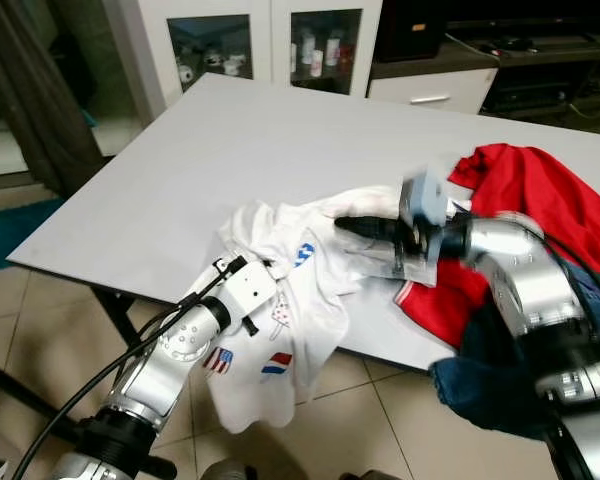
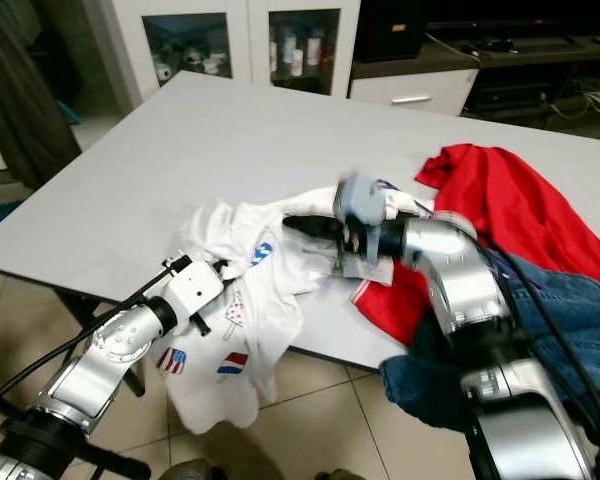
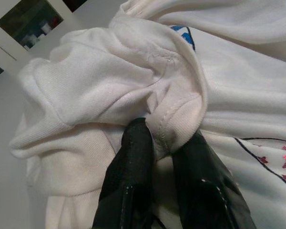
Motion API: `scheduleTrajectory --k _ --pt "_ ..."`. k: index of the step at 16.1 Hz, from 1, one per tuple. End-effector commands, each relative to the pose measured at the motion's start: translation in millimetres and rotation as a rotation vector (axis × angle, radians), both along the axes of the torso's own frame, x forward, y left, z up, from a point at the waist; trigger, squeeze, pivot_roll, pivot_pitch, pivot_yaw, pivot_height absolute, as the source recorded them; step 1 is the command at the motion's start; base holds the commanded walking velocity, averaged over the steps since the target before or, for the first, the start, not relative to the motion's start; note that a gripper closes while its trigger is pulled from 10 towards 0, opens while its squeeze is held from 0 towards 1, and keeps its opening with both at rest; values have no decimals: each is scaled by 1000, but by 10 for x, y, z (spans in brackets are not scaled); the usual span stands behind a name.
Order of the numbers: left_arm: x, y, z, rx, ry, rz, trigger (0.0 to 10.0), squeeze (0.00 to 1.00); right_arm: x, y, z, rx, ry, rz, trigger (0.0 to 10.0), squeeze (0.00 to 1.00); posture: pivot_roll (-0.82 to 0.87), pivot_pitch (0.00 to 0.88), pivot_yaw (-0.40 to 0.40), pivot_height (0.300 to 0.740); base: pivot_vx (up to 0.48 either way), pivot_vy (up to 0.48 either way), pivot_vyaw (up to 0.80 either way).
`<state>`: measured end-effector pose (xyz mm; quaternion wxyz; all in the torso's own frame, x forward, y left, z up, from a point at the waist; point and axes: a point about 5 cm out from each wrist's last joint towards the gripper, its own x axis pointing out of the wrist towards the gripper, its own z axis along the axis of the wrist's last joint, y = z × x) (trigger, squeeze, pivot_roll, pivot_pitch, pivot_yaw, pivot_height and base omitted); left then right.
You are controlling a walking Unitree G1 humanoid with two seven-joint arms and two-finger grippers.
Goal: Hang hanger
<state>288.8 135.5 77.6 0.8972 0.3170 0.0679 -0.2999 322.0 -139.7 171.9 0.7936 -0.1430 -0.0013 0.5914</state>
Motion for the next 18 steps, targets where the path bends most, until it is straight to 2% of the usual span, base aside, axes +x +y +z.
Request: scheduleTrajectory --k 1,5,9,11,12,15,18 --pt "20 107 -76 33 36 48 10000 0 -76 41 50 -12 -6 74 10000 0 42 0 11 740 0 0 0" --pt "109 167 -46 56 24 59 10000 0 -237 147 -36 -31 43 186 10000 0 46 0 13 740 0 0 0" --pt "198 257 -6 76 6 85 10000 0 -263 264 -142 -44 77 203 10000 0 49 0 12 740 0 0 0" --pt "240 251 25 74 -7 84 10000 0 -252 456 -286 -56 126 204 10000 0 49 0 14 740 0 0 0" --pt "245 249 28 73 -9 83 10000 0 -257 486 -303 -57 131 210 10000 0 49 0 14 740 0 0 0" --pt "281 212 62 58 -35 79 10000 0 -236 739 -456 -62 172 200 10000 0 52 0 13 740 0 0 0" --pt "311 197 115 37 -74 90 10000 0 -176 914 -566 -86 200 158 10000 0 63 0 7 740 0 0 0"
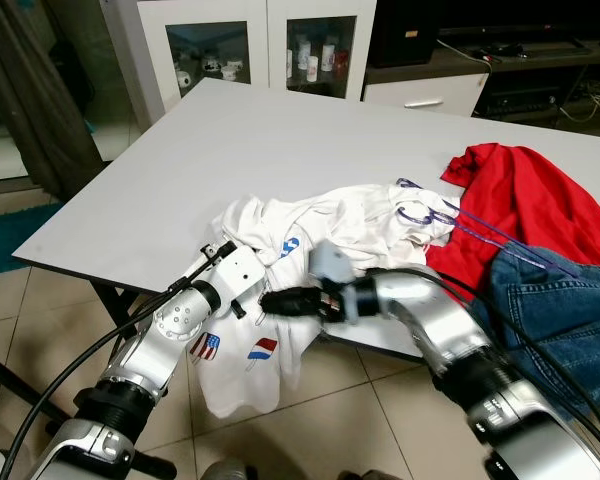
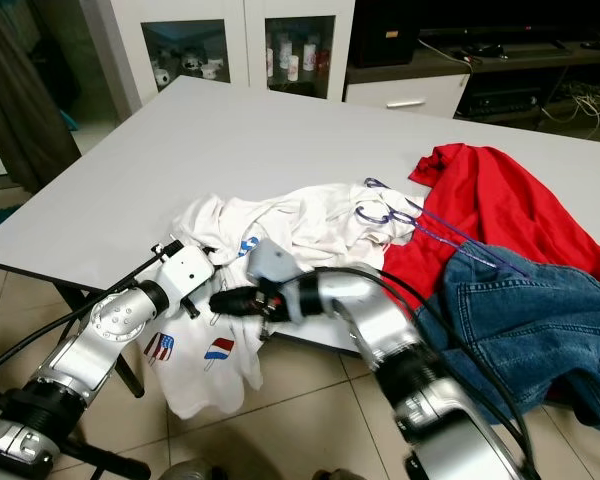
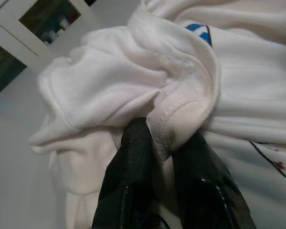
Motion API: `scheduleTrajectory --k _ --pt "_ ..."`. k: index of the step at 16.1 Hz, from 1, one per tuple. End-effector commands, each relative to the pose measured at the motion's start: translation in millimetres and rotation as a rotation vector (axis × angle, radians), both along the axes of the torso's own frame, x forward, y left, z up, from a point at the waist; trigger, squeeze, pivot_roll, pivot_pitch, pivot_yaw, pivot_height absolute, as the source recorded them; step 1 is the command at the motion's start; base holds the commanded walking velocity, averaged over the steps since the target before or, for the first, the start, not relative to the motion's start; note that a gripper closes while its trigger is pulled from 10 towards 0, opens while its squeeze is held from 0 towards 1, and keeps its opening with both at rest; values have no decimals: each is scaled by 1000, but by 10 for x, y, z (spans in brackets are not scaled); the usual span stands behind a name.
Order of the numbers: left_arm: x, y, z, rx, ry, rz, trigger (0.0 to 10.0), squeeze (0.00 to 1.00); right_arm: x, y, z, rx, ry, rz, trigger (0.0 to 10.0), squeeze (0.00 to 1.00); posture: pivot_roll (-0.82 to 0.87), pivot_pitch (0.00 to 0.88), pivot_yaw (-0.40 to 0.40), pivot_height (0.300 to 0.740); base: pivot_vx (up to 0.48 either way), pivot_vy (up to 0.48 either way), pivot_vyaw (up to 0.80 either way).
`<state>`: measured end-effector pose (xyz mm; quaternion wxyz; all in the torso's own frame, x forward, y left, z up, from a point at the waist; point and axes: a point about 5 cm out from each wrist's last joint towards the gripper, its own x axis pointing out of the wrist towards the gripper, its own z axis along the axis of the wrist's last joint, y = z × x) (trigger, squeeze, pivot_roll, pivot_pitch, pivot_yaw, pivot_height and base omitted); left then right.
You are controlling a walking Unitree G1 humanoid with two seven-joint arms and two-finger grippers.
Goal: Hang hanger
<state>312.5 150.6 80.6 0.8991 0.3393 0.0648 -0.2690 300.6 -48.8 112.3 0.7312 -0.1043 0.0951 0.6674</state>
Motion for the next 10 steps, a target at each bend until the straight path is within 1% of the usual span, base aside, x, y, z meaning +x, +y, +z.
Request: scheduleTrajectory --k 1,2,3,4,6,8,9,10 --pt "75 45 89 -6 -41 38 10000 0 46 18 23 -16 -22 -13 10000 0 63 0 7 740 0 0 0" --pt "79 41 104 -13 -54 39 10000 0 64 41 7 -21 -21 -26 10000 0 64 0 6 740 0 0 0" --pt "95 25 159 -44 -88 46 10000 0 135 97 -62 -58 -13 -98 10000 0 65 0 4 740 0 0 0" --pt "109 15 207 -64 -116 53 10000 0 167 121 -102 -85 -4 -134 10000 0 70 0 1 740 0 0 0" --pt "125 14 269 -88 -153 65 10000 0 183 139 -141 -117 4 -150 10000 0 70 0 1 740 0 0 0" --pt "145 36 343 -99 -207 83 10000 0 179 142 -185 -157 7 -136 10000 0 70 0 1 740 0 0 0" --pt "151 40 391 -109 -233 88 10000 0 181 130 -221 -190 -4 -134 10000 0 78 0 -8 740 0 0 0" --pt "161 50 439 -121 -260 96 10000 0 226 110 -267 -244 -22 -181 10000 0 79 0 -10 740 0 0 0"
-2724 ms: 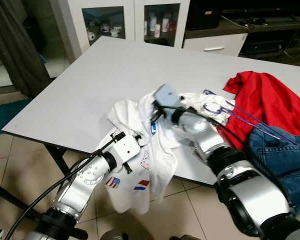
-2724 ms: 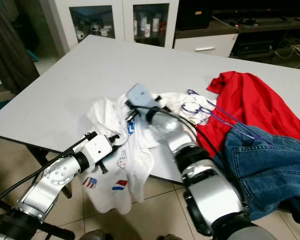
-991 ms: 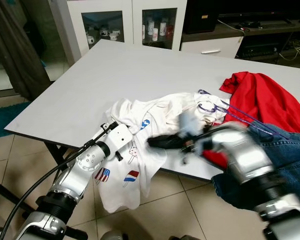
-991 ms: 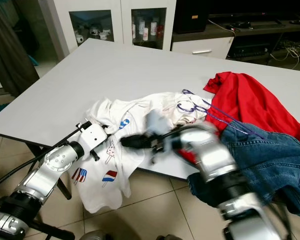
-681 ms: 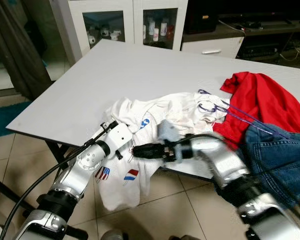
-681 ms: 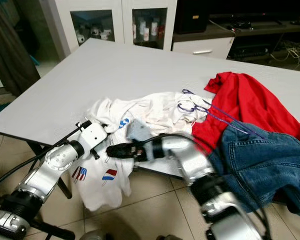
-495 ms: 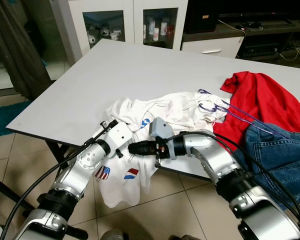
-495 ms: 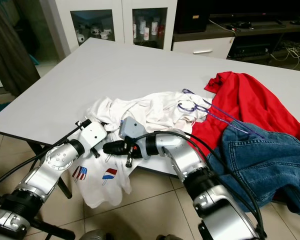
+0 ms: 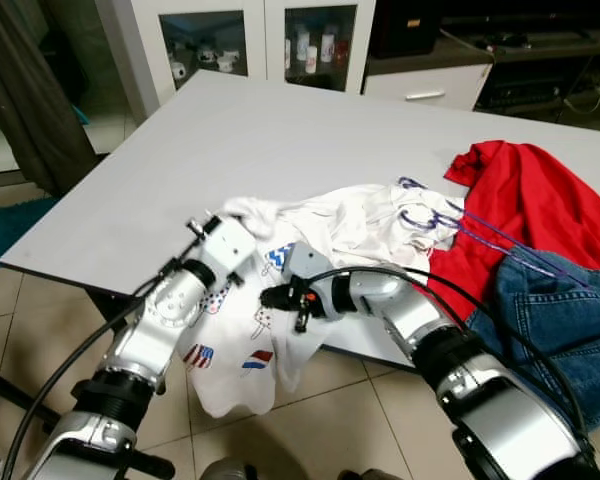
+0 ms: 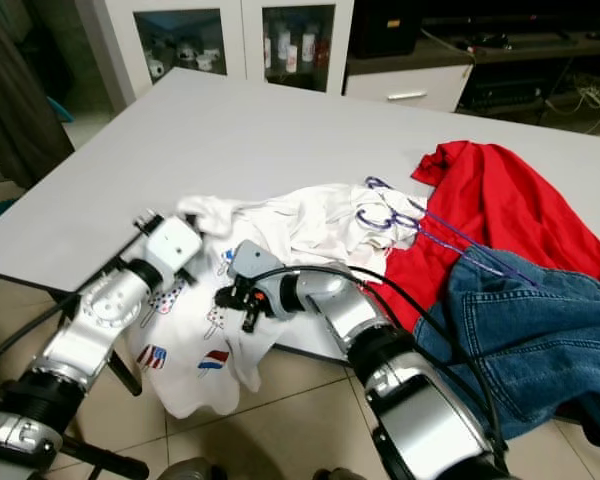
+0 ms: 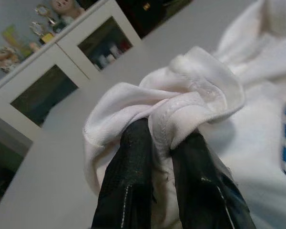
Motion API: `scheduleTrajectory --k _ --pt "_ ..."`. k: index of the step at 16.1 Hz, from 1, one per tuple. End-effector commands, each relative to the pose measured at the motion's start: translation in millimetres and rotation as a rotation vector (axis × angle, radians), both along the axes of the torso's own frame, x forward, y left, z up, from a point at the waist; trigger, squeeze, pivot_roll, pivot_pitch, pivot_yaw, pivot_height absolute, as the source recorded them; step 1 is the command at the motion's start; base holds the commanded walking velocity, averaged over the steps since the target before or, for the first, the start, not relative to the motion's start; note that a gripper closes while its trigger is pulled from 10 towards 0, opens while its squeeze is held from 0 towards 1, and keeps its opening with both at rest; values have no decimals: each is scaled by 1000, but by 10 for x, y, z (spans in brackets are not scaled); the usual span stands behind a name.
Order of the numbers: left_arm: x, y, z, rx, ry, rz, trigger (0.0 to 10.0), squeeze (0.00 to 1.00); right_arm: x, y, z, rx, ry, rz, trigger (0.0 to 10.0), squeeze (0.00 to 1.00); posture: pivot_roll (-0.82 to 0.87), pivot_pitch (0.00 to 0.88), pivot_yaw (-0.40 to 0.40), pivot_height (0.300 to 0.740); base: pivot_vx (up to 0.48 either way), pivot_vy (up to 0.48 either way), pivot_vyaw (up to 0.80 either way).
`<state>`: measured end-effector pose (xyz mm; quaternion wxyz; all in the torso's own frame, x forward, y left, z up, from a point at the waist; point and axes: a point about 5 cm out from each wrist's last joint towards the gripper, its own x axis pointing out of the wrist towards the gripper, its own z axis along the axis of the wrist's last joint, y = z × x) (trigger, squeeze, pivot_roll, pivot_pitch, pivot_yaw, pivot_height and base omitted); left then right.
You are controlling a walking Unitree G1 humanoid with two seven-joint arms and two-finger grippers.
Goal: Hang hanger
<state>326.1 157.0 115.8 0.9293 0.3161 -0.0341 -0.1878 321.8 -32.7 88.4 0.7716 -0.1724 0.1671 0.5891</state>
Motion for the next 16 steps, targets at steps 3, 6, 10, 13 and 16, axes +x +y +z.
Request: scheduleTrajectory --k 3,6,10,13,16 --pt "42 2 185 -36 -104 15 10000 0 240 -144 2 -134 -112 -267 10000 0 84 0 -13 740 0 0 0" --pt "39 5 266 -63 -159 29 10000 0 343 -142 106 -127 -196 -362 10000 0 88 0 -16 740 0 0 0" --pt "1 -9 265 -86 -156 -11 10000 0 418 -96 189 -105 -272 -458 10000 0 95 0 -19 740 0 0 0" --pt "-110 -128 196 -92 -86 -164 10000 0 461 -71 248 -100 -314 -505 10000 0 97 0 -19 740 0 0 0" --pt "-231 -190 77 -71 54 -309 10000 0 511 -89 307 -97 -354 -560 10000 0 97 0 -19 740 0 0 0"
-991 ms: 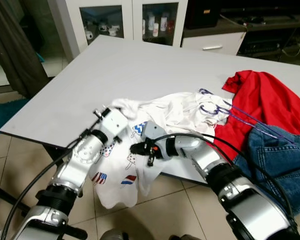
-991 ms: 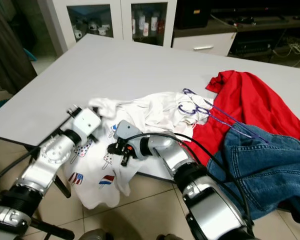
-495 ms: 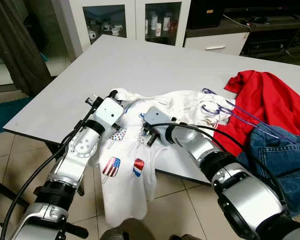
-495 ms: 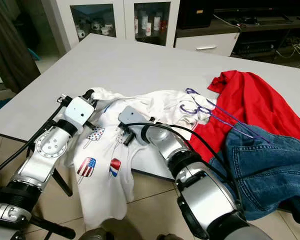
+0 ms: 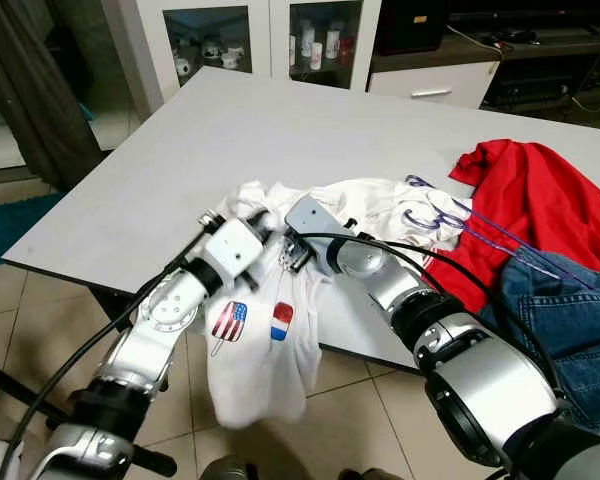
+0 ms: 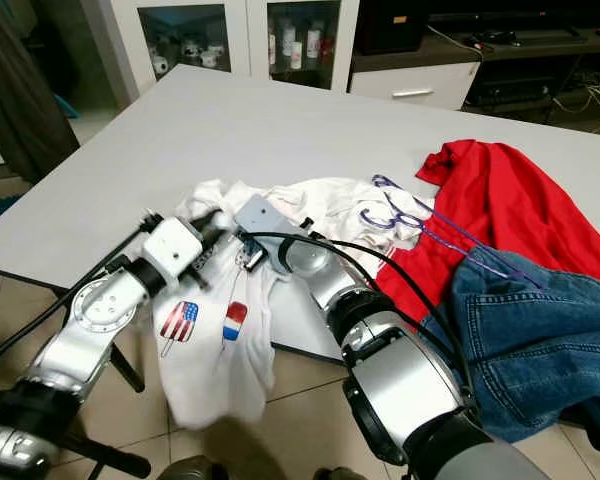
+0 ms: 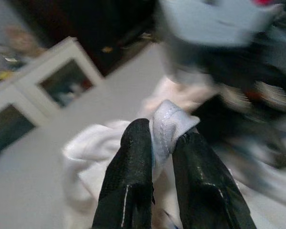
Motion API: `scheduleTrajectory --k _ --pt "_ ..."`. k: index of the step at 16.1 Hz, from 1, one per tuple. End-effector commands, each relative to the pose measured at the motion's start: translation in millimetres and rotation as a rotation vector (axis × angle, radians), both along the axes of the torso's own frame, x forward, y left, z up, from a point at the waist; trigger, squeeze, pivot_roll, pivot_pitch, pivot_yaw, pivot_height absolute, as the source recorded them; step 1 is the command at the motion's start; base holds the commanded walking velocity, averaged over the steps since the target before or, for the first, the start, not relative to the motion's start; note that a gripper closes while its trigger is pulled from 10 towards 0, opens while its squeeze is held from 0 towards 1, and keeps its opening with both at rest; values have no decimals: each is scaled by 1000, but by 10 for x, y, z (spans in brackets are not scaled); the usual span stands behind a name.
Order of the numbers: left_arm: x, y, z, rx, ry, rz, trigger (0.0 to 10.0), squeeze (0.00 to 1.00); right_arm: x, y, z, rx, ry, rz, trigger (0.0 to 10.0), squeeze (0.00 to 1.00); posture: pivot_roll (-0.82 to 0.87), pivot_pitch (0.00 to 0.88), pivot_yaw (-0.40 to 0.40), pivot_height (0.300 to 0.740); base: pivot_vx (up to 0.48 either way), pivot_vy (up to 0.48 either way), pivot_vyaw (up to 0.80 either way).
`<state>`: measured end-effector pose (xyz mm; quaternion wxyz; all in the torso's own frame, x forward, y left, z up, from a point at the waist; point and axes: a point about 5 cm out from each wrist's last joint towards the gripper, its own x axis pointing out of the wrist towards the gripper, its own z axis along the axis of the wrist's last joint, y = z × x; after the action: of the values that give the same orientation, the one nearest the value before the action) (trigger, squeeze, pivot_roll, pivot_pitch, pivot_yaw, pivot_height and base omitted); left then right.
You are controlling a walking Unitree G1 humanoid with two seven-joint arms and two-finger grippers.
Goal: Hang hanger
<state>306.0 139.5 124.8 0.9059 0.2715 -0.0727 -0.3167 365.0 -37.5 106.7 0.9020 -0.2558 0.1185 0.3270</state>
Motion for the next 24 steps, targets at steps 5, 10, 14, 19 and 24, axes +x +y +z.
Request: scheduleTrajectory --k 5,10,14,19,24 --pt "-191 53 -154 67 210 -158 10000 0 163 -126 240 32 -102 -104 10000 0 103 0 -22 740 0 0 0" --pt "-276 65 -131 88 282 -239 10000 0 199 -183 282 22 -131 -134 10000 0 99 0 -22 740 0 0 0" --pt "-366 126 -237 194 433 -304 10000 0 213 -197 316 27 -155 -142 10000 0 92 0 -18 740 0 0 0" --pt "-253 272 -352 350 468 -179 10000 0 233 -213 395 73 -170 -116 10000 0 84 0 -13 740 0 0 0" --pt "-61 344 -292 378 392 -13 10000 0 284 -305 556 181 -154 -79 10000 0 76 0 -5 740 0 0 0"
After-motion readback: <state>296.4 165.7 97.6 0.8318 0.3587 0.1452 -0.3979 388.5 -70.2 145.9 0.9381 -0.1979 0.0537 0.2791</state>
